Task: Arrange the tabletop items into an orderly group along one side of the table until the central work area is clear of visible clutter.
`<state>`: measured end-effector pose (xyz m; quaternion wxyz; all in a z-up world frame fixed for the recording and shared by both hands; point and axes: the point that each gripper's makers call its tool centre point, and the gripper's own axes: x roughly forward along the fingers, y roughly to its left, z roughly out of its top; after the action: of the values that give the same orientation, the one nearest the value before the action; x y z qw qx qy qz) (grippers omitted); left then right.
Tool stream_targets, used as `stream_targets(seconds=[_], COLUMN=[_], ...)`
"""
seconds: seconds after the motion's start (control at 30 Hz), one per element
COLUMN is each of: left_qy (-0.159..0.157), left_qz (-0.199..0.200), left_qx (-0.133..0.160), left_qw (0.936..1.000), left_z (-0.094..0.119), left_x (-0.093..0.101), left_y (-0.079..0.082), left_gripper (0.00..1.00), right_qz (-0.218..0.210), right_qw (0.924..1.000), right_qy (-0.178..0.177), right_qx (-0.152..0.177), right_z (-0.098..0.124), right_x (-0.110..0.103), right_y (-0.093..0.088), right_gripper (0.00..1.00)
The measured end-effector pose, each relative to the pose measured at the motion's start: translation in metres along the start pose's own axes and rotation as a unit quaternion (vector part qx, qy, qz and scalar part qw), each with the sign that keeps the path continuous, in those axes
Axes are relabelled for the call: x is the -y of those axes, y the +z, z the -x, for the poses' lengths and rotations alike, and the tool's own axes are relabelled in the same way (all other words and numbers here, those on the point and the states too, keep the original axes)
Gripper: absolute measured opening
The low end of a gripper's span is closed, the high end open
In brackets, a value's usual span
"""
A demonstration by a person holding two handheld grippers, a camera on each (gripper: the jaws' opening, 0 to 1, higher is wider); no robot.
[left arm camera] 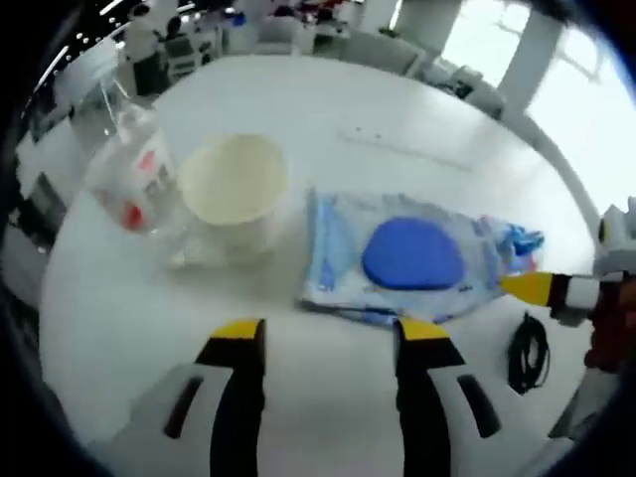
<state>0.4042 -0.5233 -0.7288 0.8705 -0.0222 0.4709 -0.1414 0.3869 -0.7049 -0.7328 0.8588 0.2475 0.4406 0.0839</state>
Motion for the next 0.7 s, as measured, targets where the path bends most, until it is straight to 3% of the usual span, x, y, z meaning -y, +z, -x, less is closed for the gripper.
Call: stream_targets(seconds=[0.4, 0.7], left_qy=[-0.006, -0.008], left_qz=[0.036, 0.037], left_qx=[0.001, 0.005], left_qw=[0.9993, 0.9993], left_z=[0.022, 0.029], left_x=[-0.021, -0.032], left_y=[-0.023, -0.029], left_gripper=[0.51, 0.53], right_qz=[-0.007, -0.019], right_qw=[0.9999, 0.9996], right_qy=[-0.007, -0.009], right_qx=[-0.01, -0.017], right_z=[0.004, 0.003], right_x=[0.0, 0.004], right_y=[-0.015, -0.026], right_gripper=[0.37, 0.37])
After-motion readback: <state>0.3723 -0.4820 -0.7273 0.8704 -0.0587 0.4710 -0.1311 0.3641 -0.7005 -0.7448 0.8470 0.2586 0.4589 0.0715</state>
